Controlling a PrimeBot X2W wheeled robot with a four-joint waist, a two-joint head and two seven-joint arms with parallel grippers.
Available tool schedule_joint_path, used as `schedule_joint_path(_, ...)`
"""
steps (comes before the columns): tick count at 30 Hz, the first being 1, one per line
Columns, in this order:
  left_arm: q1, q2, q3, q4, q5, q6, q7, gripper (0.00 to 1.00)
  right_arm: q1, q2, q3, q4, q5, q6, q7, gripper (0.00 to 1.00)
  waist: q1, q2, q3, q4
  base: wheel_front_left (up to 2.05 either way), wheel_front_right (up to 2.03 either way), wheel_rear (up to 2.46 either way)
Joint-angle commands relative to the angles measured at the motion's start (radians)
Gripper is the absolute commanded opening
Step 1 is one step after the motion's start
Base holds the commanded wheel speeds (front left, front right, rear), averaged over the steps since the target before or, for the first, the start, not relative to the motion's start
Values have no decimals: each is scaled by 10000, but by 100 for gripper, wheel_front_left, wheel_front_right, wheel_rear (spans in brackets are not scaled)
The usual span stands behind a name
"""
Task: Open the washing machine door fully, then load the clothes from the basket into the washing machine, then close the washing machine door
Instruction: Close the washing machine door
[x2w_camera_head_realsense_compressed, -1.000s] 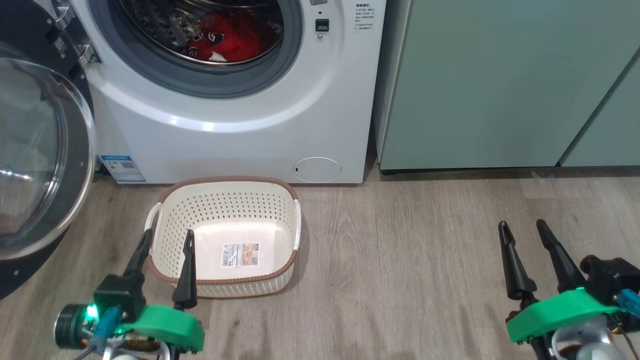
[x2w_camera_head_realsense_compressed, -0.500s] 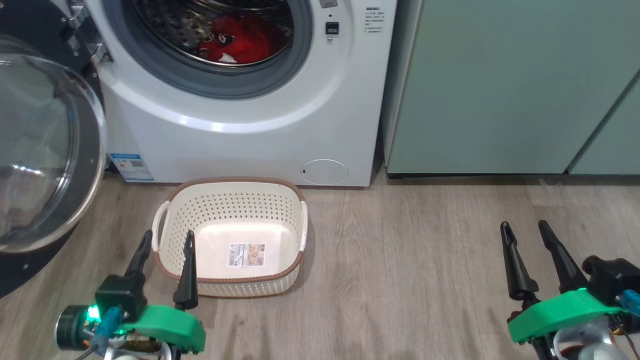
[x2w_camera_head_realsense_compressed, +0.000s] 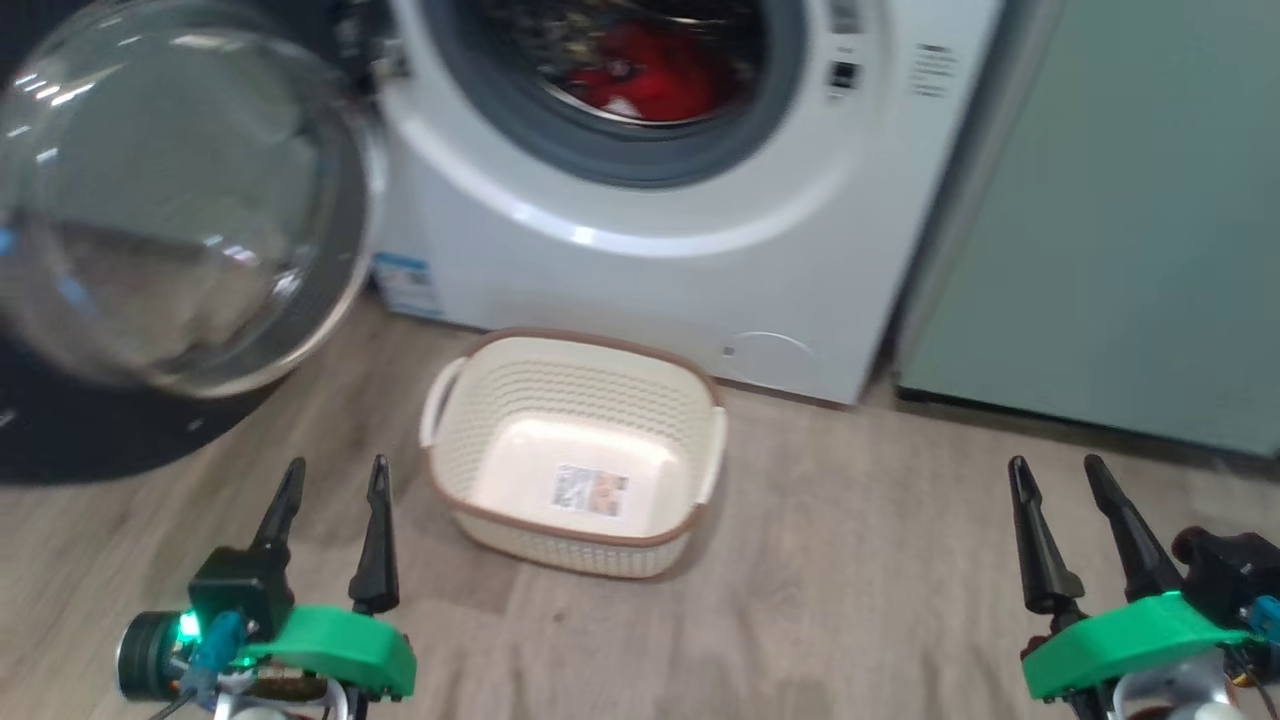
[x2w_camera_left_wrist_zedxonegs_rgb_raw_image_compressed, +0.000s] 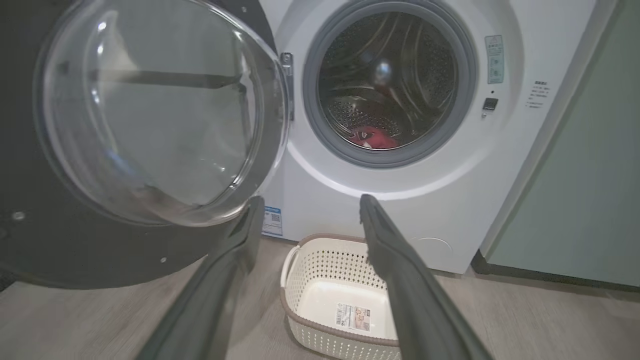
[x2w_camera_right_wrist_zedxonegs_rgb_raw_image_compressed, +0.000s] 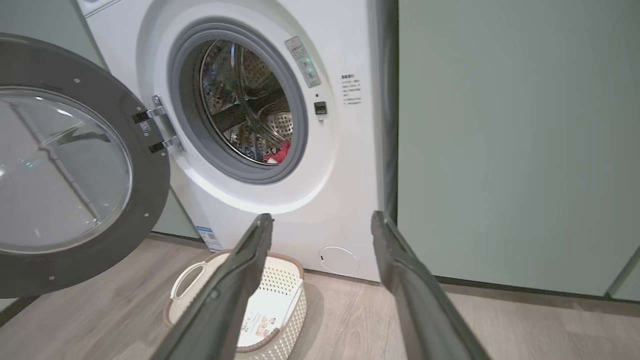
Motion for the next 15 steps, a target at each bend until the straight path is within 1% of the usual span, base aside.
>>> schedule_joint_path(1, -579, 42, 402, -310, -39, 71, -141, 100, -295, -96, 202, -357, 81, 0, -4, 100, 0, 0, -41, 886, 0, 0, 0)
schedule_joint_path(4, -534, 60, 413, -294, -48, 114, -157, 100, -303, -96, 241, -339, 122, 0, -4, 100, 0, 0, -79, 1450, 0, 0, 0)
schedule_joint_path(9, -498, 73, 438, -231, -103, 169, -174, 100, -357, -96, 351, -255, 184, 0, -27, 100, 0, 0, -139, 2183, 0, 0, 0)
schedule_joint_path(15, -450, 110, 488, -203, -133, 255, -185, 100, -395, -96, 435, -178, 223, 0, -60, 100, 0, 0, -158, 2628, 0, 0, 0)
